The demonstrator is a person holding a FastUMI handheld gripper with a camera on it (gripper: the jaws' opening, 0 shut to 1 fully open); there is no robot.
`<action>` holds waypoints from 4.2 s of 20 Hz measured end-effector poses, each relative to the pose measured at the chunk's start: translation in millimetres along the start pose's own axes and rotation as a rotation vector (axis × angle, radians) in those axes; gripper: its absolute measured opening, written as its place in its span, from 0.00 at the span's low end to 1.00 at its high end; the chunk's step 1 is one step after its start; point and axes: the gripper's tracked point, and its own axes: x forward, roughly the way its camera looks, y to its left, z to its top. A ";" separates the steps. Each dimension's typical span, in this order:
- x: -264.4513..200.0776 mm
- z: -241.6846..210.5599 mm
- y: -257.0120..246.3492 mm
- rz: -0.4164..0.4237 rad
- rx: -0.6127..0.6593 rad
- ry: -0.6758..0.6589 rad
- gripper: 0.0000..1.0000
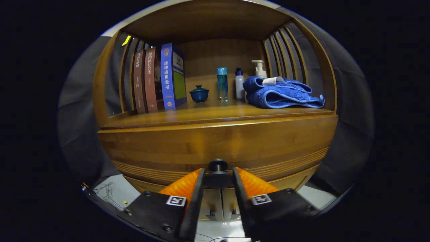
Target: Pull open the drawer, take out the items inside it, and place them on the countertop above the cabinet.
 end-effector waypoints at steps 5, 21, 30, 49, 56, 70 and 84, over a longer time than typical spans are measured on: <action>-4.0 1.0 -2.3 -0.036 -0.035 -0.017 0.31; -97.6 -21.9 -6.7 -0.010 -0.008 -0.008 0.31; -137.7 -31.5 -10.1 -0.002 -0.008 -0.014 0.31; -192.2 29.0 -24.8 -0.003 -0.054 -0.118 0.99; -199.4 136.3 12.1 0.130 -0.063 -0.181 0.99; -74.4 38.3 9.4 0.149 -0.213 0.633 0.99; 3.3 -41.6 -1.1 0.025 -0.143 0.919 0.79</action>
